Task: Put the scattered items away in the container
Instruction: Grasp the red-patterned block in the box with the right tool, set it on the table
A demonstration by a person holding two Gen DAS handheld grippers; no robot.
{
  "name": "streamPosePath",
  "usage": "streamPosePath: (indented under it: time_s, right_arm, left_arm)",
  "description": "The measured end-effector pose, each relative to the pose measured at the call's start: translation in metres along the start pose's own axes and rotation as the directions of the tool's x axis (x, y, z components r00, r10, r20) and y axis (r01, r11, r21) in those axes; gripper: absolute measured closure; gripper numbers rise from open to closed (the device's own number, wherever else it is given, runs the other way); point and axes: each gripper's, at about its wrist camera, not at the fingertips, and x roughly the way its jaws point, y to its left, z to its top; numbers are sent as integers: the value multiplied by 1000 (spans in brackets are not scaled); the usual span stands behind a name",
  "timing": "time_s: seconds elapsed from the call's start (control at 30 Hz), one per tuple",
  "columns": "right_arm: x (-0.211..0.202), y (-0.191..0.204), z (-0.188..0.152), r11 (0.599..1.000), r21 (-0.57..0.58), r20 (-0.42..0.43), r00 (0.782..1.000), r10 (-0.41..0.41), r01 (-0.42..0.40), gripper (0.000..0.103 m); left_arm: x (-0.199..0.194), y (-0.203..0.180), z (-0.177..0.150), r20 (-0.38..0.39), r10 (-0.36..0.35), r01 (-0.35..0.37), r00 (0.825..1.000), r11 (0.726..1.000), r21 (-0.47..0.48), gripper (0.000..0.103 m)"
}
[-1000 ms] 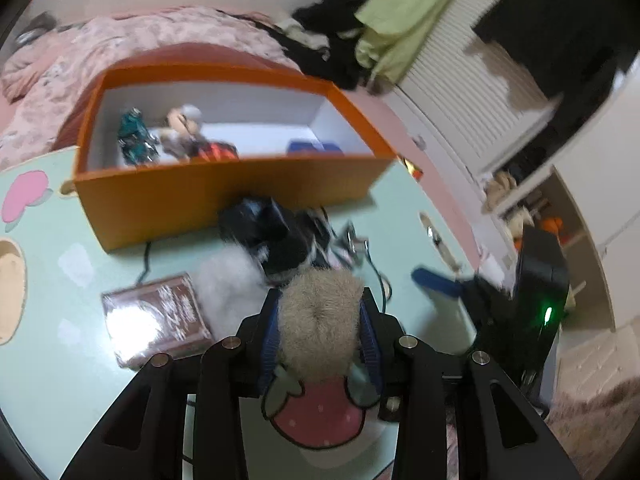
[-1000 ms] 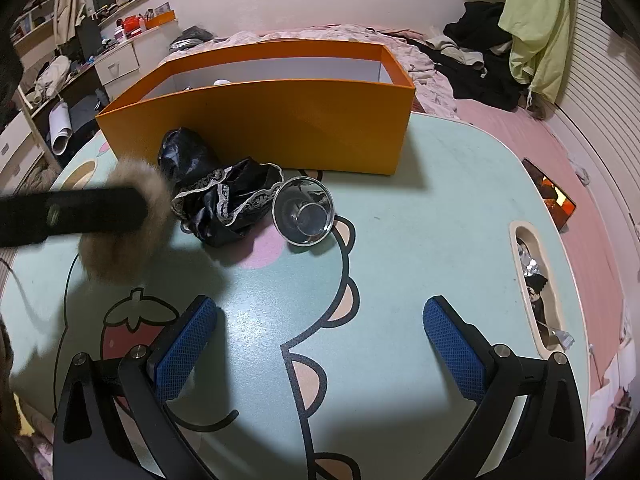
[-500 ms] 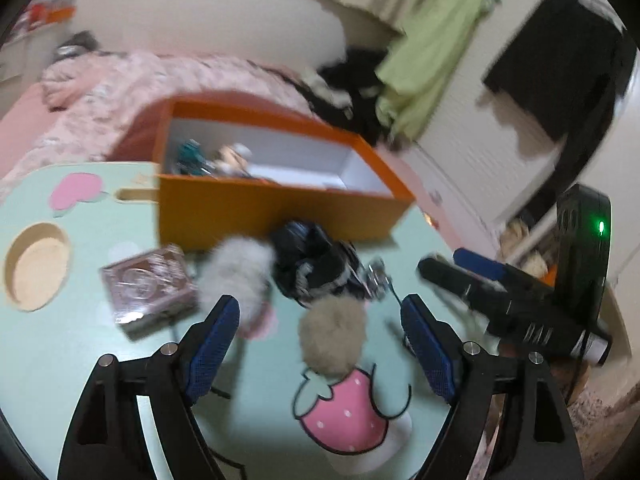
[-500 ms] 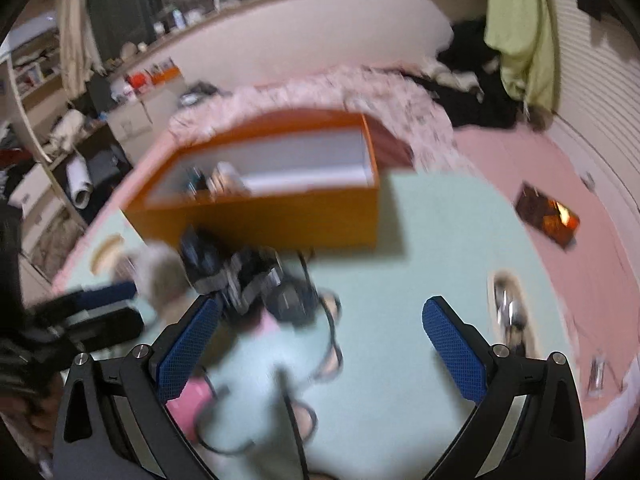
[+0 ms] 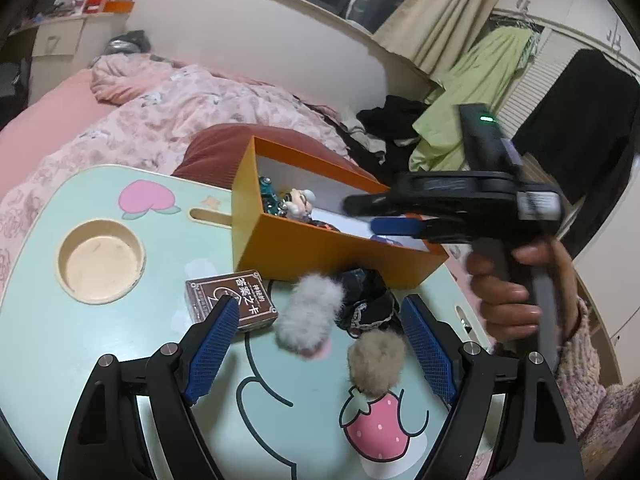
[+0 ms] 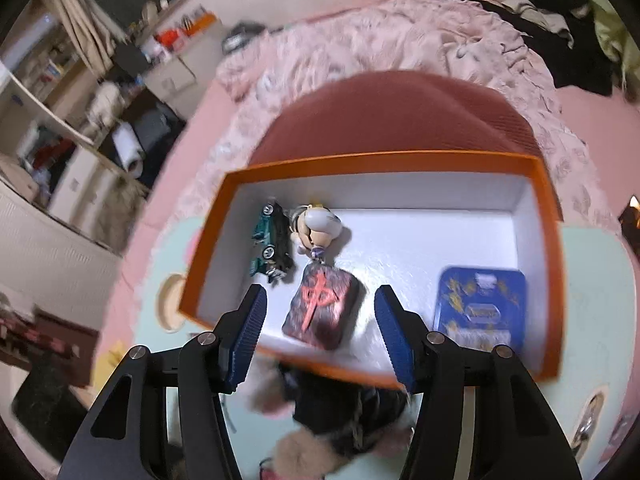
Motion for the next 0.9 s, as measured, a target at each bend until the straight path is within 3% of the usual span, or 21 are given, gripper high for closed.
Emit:
streamPosePath:
  time_s: [0.2,0.23,0.3,0.43,0.53,0.63,0.77,0.9]
  right_arm:
    - [43,7,2,992,-18,-151,981,-124,123,46]
    - [49,8,2,990,-36,-160,977,-142,138,46]
    - [50,12,2,984,-64,-151,973,-176,168,57]
    - [46,10,2,983,-63,-138,974,-182,175,62]
    - [31,7,1,987,-45,-81,985,-154,151,62]
    - [2,11,-4,993,-40,34,993,-110,112,62]
    - [-50,11,-15,998,-35,197,980,-37,45,62]
    - [-75,14,-27,999,-45,234,972,11,0,62]
  left_arm:
    - [-4,5,2,20,-14,15,1000,1000,-8,20]
    - [-4,6,3,22,-16,16,1000,1000,-12,20]
    - [-4,7,3,24,-17,17,1000,1000,-18,20]
    - [-4,9,4,24,-18,18,1000,999,-27,20]
    - [-5,9,5,26,-13,14,1000,1000,-24,20]
    - [-5,9,5,26,-11,12,1000,1000,-24,20]
    - [-5,10,5,24,-11,12,1000,1000,-26,20]
    - [-6,11,5,24,-1,2,1000,1000,-27,20]
